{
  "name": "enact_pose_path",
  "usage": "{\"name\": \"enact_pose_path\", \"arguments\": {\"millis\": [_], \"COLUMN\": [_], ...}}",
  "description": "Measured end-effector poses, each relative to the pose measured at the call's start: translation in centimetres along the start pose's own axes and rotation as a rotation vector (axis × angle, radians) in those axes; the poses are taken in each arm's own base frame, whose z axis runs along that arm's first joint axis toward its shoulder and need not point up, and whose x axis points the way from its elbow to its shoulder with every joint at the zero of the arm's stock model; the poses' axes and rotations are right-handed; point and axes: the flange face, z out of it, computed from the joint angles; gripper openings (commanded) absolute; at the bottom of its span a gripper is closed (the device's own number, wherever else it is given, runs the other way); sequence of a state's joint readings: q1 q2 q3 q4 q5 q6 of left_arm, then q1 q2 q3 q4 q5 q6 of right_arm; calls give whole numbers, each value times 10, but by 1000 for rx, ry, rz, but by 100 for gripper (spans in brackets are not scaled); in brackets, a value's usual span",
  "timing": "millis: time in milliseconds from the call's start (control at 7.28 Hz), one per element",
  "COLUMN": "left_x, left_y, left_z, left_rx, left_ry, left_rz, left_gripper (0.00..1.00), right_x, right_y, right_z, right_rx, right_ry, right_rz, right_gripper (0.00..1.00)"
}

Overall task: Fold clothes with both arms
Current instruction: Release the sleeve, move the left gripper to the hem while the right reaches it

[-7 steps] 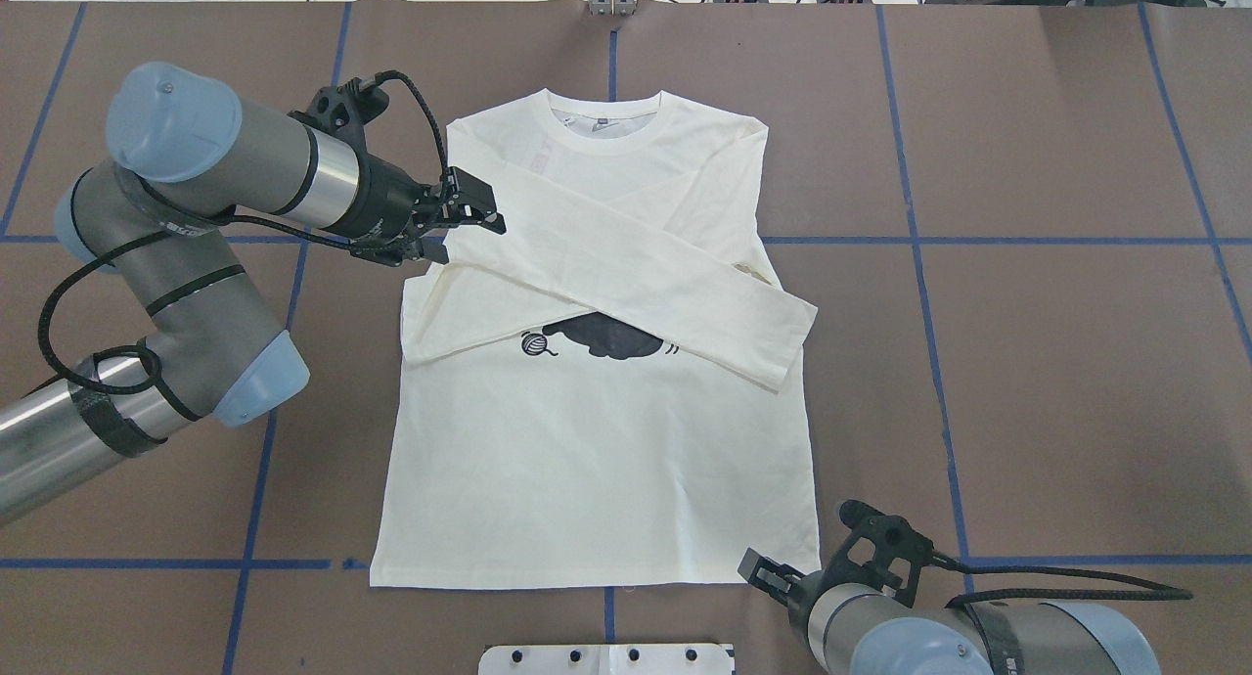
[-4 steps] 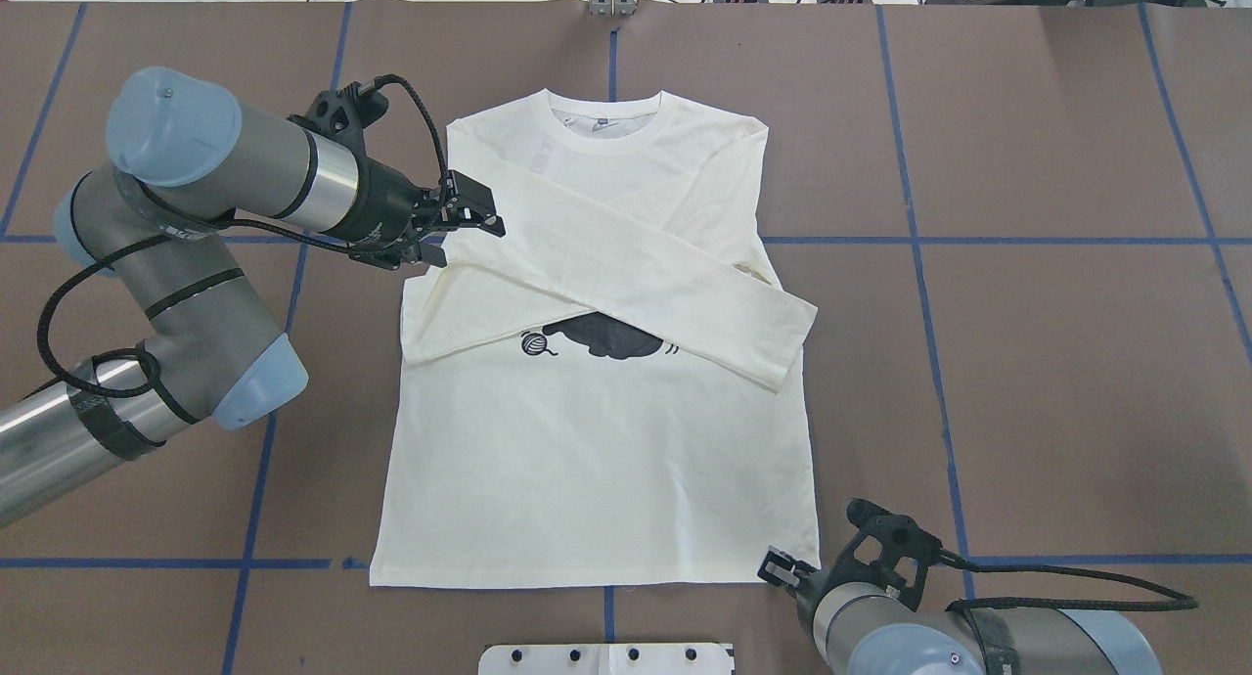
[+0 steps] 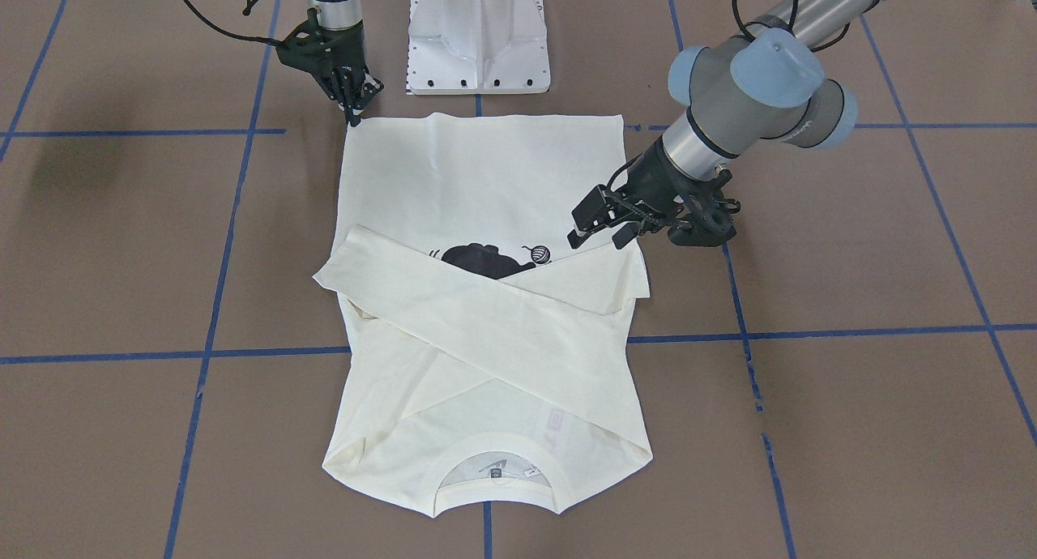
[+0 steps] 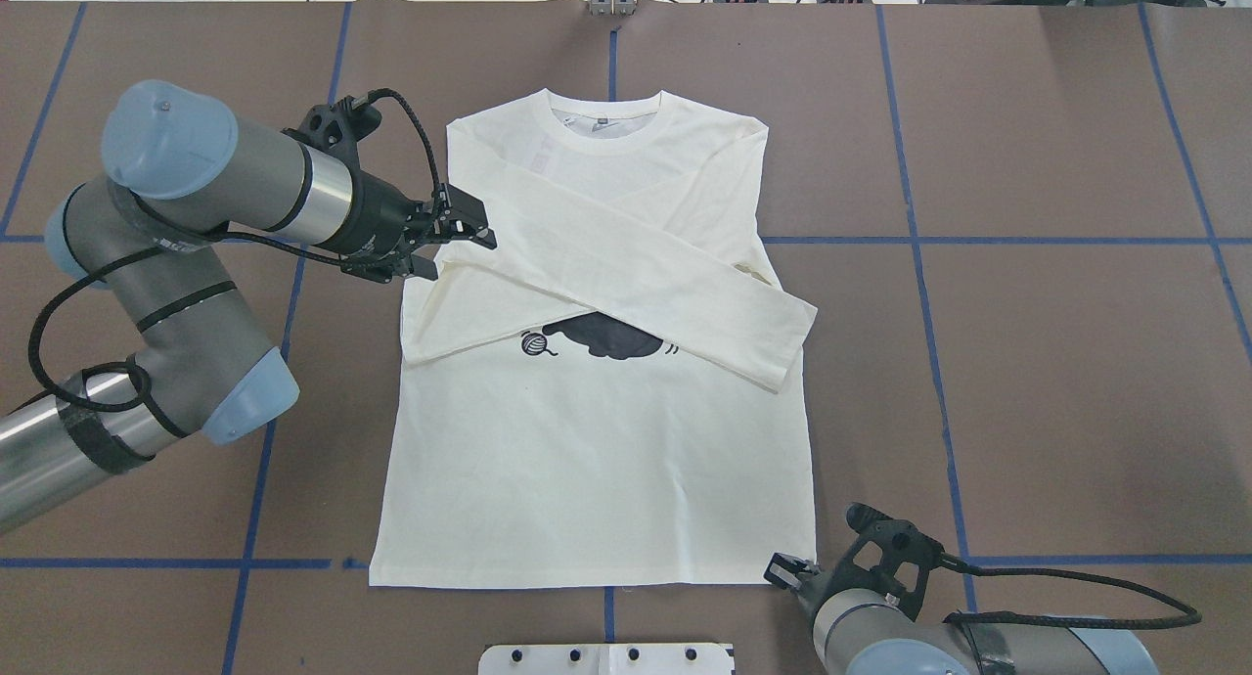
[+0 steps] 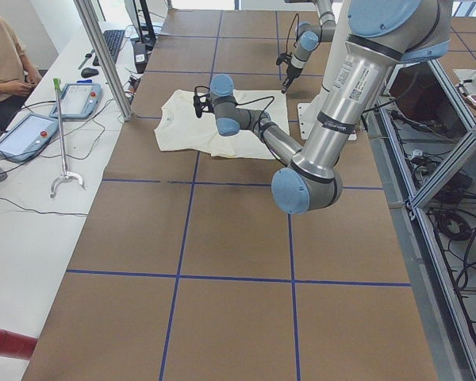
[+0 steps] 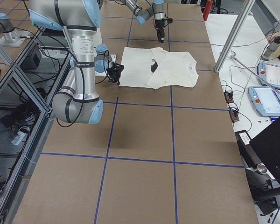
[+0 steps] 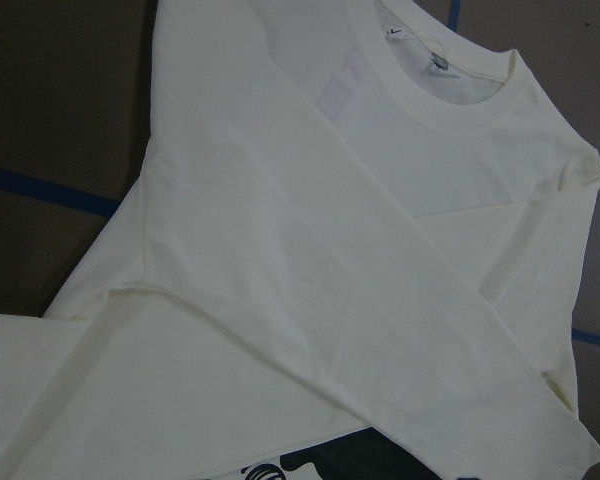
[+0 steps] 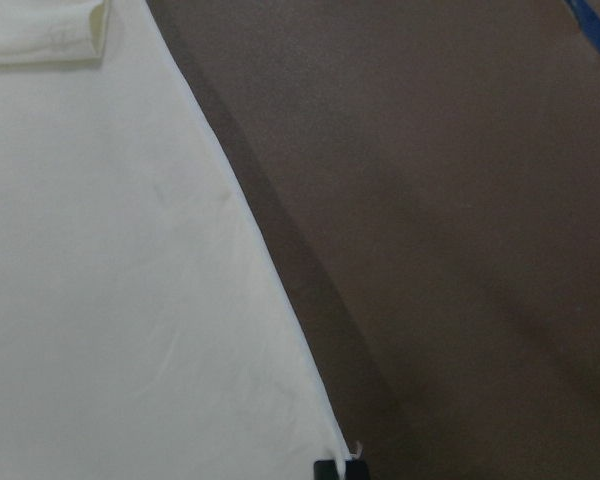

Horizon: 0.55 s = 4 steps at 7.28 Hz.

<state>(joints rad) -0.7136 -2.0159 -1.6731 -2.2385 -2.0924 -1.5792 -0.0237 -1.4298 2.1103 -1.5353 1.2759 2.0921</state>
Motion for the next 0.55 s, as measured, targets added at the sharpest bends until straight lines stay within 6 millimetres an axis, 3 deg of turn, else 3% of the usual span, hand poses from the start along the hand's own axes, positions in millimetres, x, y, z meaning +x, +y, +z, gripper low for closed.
{"name": "enact_pose_path", "arguments": {"millis": [275, 549], "left_x": [-29, -78], "left_y": [89, 177], "left_z": [4, 7], "left_rx": [13, 30], "left_ry": [-148, -284], "left_rz": [-87, -175], "left_gripper": [85, 83], "right_x": [-8, -13], "right_y": [-5, -7], "right_z": [-25, -38], "right_rx": [-25, -38], "right_ry": [-43, -66], "right_rz": [16, 24], "right_gripper": [0, 0]}}
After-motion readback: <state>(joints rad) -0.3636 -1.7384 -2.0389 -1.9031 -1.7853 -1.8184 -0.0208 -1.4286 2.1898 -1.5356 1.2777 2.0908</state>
